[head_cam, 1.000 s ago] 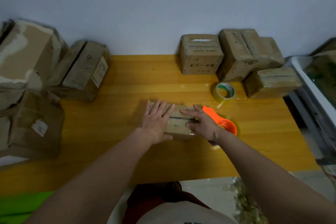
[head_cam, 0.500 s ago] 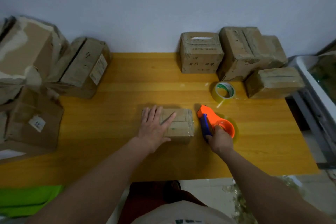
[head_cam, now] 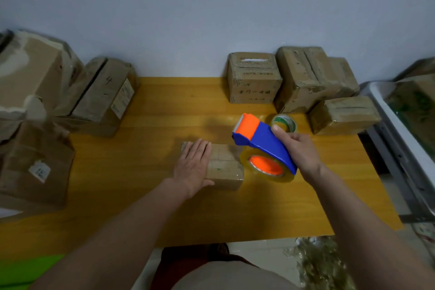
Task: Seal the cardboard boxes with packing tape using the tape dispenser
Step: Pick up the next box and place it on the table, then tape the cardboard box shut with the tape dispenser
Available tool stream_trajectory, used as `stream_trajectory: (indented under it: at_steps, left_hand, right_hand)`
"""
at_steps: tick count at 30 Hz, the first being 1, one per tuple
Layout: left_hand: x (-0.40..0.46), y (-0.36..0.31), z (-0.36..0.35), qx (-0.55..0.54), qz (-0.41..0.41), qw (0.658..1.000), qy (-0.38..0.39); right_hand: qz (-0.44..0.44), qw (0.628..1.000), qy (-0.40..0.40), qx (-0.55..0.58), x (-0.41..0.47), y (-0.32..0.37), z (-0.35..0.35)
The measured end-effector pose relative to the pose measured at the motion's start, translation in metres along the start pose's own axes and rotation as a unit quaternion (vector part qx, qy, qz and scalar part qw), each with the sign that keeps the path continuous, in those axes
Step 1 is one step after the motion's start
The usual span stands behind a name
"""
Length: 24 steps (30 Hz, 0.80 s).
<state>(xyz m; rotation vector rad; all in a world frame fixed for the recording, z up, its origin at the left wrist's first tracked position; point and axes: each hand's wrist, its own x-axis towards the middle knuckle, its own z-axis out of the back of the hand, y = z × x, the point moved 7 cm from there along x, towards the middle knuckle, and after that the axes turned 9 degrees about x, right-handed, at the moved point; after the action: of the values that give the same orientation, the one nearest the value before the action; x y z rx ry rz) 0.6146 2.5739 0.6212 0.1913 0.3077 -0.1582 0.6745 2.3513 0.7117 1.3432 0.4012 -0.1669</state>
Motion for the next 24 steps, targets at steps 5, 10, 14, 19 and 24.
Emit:
stream_trajectory:
  at_steps: [5,10,14,19,24]
  left_hand:
    - [-0.002,0.002,0.002,-0.017,0.0,1.0,-0.008]
    - [-0.008,0.007,0.0,-0.037,-0.009,0.999,-0.024]
    - [-0.027,0.025,0.009,-0.279,0.041,0.954,-0.102]
    - [-0.037,0.068,0.0,-0.69,0.299,0.657,-0.053]
    - [-0.027,0.047,0.009,-0.877,0.216,0.412,0.122]
  right_hand:
    - [0.007,0.997,0.069,-0.044,0.003,0.019,-0.043]
    - [0.015,0.99,0.058,-0.125,0.017,0.024,-0.062]
    - [0.029,0.98,0.06,-0.185,0.023,0.029,-0.07]
    - [0.041,0.978,0.046,-0.199,0.023,0.029,-0.07]
    - [0.038,0.975,0.048,-0.213,0.022,0.033,-0.074]
